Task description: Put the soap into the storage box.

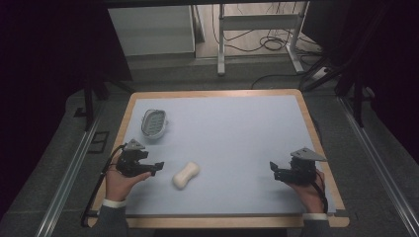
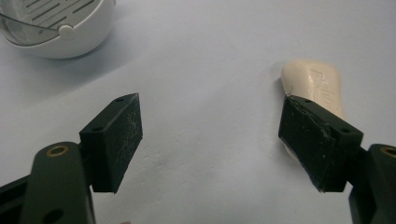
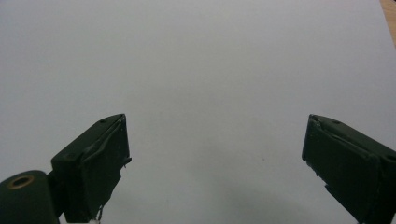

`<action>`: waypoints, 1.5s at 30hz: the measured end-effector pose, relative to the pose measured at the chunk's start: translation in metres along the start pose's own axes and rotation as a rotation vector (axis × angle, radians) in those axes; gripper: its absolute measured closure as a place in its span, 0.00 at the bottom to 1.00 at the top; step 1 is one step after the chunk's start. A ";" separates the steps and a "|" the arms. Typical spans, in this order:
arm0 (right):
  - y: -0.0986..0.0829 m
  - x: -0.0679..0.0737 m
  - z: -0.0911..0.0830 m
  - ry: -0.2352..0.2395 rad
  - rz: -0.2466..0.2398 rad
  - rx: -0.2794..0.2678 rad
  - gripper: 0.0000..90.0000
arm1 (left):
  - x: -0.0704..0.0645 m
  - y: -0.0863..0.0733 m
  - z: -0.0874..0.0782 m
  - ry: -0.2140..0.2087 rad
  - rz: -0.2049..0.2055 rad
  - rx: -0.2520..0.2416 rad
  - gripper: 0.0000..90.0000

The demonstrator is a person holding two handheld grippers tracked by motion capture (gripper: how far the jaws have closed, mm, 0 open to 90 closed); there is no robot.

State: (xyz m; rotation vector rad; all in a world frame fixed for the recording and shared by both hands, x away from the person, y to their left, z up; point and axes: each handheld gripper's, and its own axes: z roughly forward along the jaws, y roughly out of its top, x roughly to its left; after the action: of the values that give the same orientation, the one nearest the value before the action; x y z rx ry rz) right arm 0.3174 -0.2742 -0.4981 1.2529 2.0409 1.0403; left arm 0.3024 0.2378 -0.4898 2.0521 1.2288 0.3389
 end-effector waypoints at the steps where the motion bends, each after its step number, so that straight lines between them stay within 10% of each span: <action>1: 0.000 -0.002 -0.001 0.001 -0.002 -0.002 0.08 | -0.001 0.000 0.001 0.003 -0.001 0.002 0.24; 26: -0.007 -0.011 -0.010 -0.015 -0.023 0.025 0.10 | -0.014 0.001 0.004 0.039 0.026 0.034 0.25; 45: -0.015 -0.018 -0.022 -0.023 0.009 0.012 0.10 | -0.032 0.031 -0.008 0.054 0.086 0.073 0.25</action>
State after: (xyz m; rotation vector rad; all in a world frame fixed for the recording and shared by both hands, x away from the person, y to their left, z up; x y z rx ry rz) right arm 0.3013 -0.3014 -0.4976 1.2758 2.0288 1.0150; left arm 0.3020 0.2052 -0.4582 2.1757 1.2028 0.3975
